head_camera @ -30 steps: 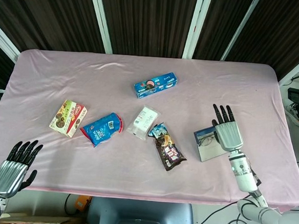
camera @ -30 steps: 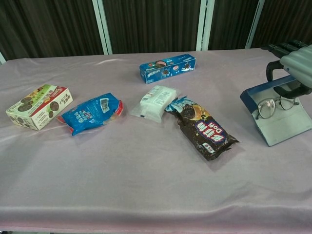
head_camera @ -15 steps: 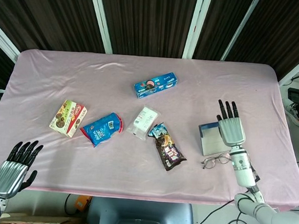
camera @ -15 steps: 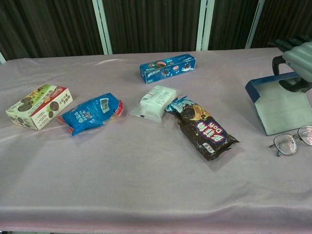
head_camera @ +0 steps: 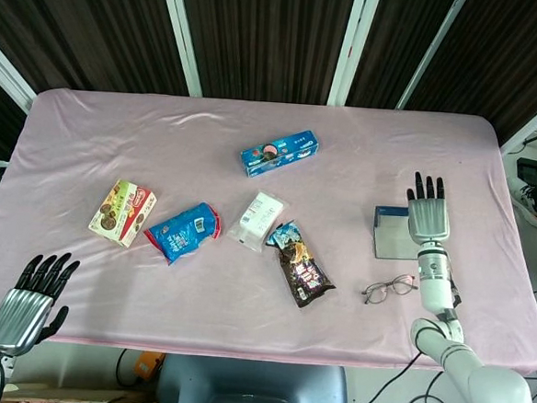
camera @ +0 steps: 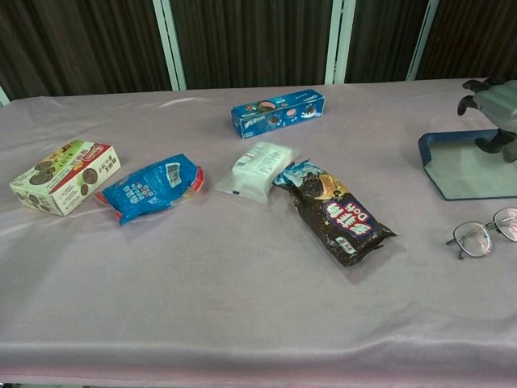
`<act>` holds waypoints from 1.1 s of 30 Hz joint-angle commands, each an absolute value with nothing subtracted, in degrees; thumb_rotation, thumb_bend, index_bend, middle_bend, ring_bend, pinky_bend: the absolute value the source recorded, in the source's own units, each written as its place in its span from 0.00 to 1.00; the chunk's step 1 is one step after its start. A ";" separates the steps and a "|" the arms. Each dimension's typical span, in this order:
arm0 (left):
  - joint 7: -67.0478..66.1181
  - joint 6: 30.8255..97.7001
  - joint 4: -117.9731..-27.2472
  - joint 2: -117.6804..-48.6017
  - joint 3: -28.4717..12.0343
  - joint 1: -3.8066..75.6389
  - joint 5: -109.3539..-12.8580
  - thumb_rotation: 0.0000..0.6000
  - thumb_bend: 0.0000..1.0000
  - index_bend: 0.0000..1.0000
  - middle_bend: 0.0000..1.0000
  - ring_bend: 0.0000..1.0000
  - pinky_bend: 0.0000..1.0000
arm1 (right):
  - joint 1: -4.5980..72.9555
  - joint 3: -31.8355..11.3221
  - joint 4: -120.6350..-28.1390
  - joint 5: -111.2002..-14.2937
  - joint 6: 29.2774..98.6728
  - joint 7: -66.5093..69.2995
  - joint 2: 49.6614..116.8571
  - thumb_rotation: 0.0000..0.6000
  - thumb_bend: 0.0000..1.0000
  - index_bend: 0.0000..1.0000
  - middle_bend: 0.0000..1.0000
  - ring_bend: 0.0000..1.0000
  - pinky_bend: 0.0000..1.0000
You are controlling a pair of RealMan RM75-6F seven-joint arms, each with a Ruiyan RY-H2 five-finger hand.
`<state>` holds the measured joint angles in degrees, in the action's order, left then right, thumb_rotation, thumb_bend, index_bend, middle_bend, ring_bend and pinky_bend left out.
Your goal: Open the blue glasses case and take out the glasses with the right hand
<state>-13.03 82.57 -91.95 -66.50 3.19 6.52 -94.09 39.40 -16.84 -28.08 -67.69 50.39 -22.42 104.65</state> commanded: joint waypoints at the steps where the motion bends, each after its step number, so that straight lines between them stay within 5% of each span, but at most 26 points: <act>1: -12.99 82.73 -91.97 -66.49 3.20 6.47 -94.18 1.00 0.41 0.00 0.00 0.00 0.00 | 39.02 -16.20 -30.08 -68.49 50.86 -20.84 103.56 1.00 0.47 0.28 0.01 0.00 0.00; 7: -12.98 83.16 -92.03 -66.47 3.35 6.29 -94.53 1.00 0.41 0.00 0.00 0.00 0.00 | 35.70 -13.27 -44.04 -72.26 55.24 -18.29 95.72 1.00 0.39 0.20 0.00 0.00 0.00; 12: -12.89 83.78 -92.01 -66.47 3.41 6.02 -94.85 1.00 0.41 0.00 0.00 0.00 0.00 | 30.75 -6.67 -63.21 -80.72 60.95 -14.98 83.53 1.00 0.39 0.33 0.00 0.00 0.00; 17: -12.84 83.86 -92.02 -66.46 3.39 6.02 -94.92 1.00 0.41 0.00 0.00 0.00 0.00 | 26.91 0.24 -71.54 -88.82 66.35 -17.33 75.87 1.00 0.39 0.37 0.00 0.00 0.00; 23: -12.91 83.93 -92.04 -66.50 3.42 5.98 -95.04 1.00 0.41 0.00 0.00 0.00 0.00 | 24.85 3.97 -71.90 -92.33 67.71 -15.34 73.10 1.00 0.39 0.41 0.00 0.00 0.00; 33: -13.13 83.45 -92.11 -66.55 3.28 6.14 -94.66 1.00 0.41 0.00 0.00 0.00 0.00 | 25.10 4.28 -65.77 -92.17 64.84 -11.76 77.05 1.00 0.39 0.46 0.00 0.00 0.00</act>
